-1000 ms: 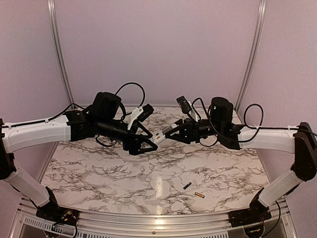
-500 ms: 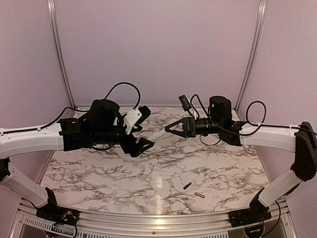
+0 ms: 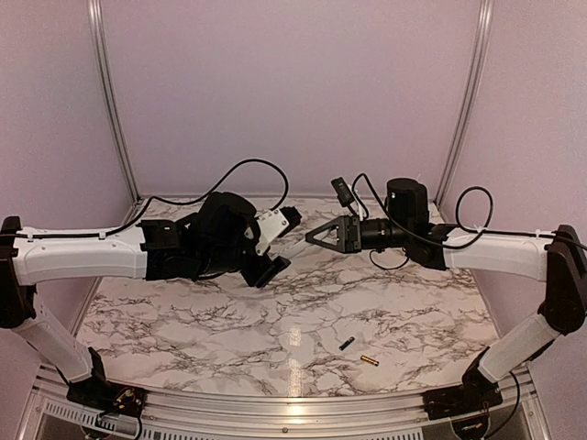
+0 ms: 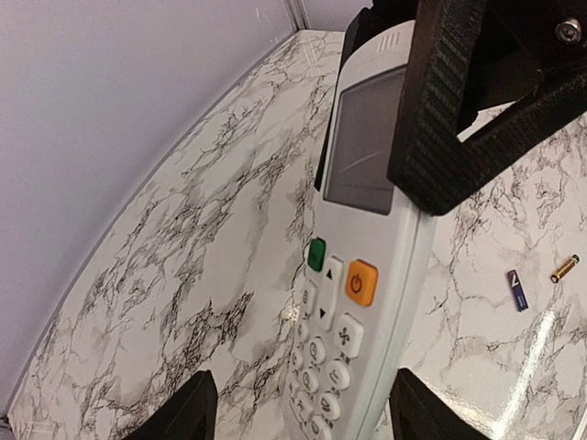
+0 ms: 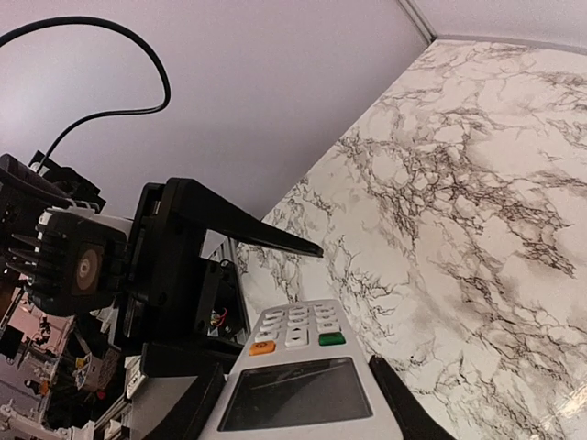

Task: Load the batteries into the remote control
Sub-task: Pass from the right arm to the left

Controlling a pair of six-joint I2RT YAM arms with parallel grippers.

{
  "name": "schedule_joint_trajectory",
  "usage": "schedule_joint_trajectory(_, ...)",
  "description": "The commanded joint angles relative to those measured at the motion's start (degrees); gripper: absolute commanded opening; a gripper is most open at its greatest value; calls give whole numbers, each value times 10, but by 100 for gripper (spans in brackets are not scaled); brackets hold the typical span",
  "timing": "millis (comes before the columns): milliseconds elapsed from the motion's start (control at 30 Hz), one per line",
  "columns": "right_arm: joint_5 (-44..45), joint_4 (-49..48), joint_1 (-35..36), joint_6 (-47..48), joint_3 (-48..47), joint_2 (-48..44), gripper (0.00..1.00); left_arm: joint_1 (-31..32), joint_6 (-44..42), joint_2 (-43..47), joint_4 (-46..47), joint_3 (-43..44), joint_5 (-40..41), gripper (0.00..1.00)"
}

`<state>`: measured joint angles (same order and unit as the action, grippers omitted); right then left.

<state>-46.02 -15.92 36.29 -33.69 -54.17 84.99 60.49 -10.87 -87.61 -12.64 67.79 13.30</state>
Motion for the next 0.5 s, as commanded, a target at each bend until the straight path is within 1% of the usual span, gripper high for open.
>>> schedule_joint_trajectory(0, -2, -14, 0, -16, -4, 2, 26, 10, -19, -24, -20, 27, 44, 64)
schedule_joint_trajectory(167, 2, -12, 3, -16, -2, 5, 26, 16, -31, -48, -32, 44, 65, 53)
schedule_joint_trajectory(300, 2, -12, 4, -15, -2, 4, 28, 19, -31, -64, -43, 55, 72, 39)
schedule_joint_trajectory(467, 8, 3, 4, -6, -5, 3, 31, 19, -18, -61, -42, 55, 64, 23)
